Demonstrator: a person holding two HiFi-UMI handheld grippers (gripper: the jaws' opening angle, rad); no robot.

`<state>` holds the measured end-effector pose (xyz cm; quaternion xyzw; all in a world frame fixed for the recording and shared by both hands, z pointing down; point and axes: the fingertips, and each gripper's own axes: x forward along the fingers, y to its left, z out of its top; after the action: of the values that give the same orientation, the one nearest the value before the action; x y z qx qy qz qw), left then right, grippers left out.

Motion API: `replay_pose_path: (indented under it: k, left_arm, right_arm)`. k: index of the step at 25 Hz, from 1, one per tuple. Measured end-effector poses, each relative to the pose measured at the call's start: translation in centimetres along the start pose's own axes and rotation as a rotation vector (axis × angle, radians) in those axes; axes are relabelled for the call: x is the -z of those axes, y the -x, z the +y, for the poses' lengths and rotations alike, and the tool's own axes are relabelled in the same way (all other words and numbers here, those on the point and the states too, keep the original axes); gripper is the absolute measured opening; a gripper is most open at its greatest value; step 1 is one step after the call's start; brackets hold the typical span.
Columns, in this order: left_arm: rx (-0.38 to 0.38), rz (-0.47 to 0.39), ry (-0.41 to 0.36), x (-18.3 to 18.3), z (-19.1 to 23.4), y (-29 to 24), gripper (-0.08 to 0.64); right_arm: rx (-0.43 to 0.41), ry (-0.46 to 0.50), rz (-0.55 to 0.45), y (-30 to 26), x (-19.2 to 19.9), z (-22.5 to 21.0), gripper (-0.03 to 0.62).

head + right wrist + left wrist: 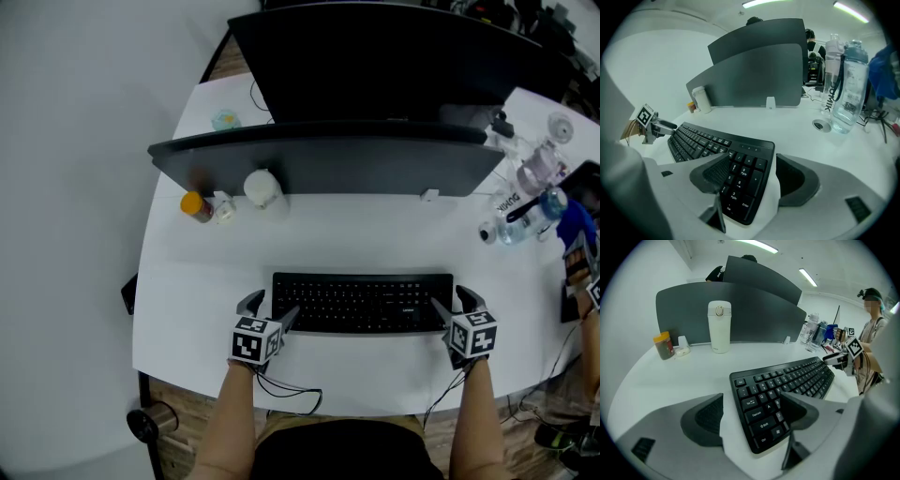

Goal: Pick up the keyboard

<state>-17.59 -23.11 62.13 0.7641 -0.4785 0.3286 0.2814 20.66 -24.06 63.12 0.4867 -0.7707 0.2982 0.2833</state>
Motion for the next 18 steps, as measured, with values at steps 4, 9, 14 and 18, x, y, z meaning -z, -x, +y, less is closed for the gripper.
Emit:
replay_pose_path:
  k: [4, 9, 14, 18]
  left_arm:
    - [0.013, 0.015, 0.020, 0.2, 0.0, -0.4, 0.367]
    - [0.042, 0.038, 0.049, 0.9, -0.2, -0.8, 0.367]
    - [0.062, 0.046, 0.064, 0.9, -0.4, -0.9, 0.368]
    - [0.081, 0.052, 0.087, 1.1, -0.4, -1.1, 0.367]
  right_arm:
    - [-0.003, -0.022, 0.017, -0.2, 0.7, -0.4, 0.279]
    - [-0.013, -0.048, 0.021, -0.5, 1.1, -0.5, 0.282]
    - [-0.026, -0.068, 0.023, -0.6, 1.2, -0.5, 0.282]
    - [-0.040, -0.090, 0.023, -0.7, 1.4, -0.5, 0.282]
